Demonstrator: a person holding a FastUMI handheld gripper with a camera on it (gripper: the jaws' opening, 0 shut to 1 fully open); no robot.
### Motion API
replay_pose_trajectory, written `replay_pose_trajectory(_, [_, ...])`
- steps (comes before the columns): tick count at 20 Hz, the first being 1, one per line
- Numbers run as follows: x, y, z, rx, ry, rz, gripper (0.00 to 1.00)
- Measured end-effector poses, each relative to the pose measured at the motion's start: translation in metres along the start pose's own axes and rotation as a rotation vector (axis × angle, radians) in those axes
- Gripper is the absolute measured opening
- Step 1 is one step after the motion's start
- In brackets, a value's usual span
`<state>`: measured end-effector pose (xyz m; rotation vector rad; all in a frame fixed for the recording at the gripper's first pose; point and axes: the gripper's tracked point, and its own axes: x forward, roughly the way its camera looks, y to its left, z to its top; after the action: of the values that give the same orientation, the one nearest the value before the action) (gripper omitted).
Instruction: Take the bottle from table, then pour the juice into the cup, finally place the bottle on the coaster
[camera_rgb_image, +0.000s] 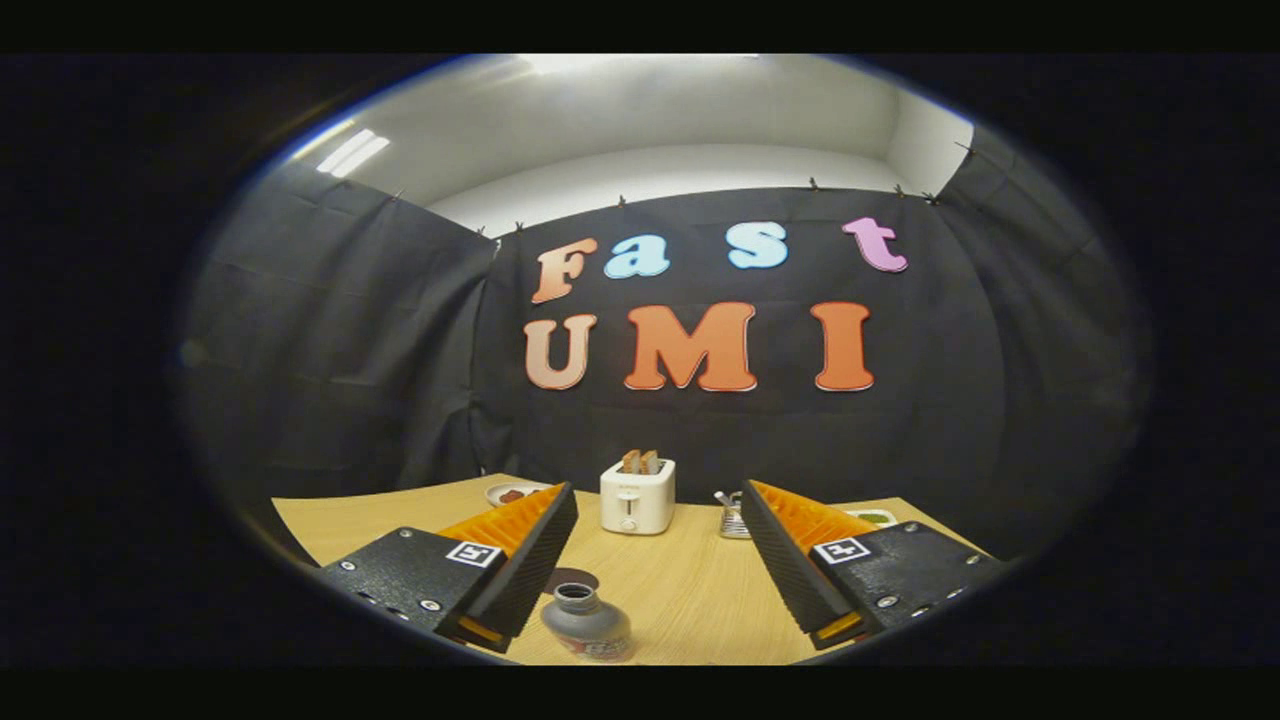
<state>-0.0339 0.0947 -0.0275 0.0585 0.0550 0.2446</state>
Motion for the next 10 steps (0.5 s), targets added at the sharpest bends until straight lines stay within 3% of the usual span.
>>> replay_pose_trajectory(4, [-0.004,0.024,-0.03,0.023,0.06,0.075,0.97])
replay_pose_trajectory(10, [-0.011,0.041,-0.066,0.01,0.118,0.122,0.98])
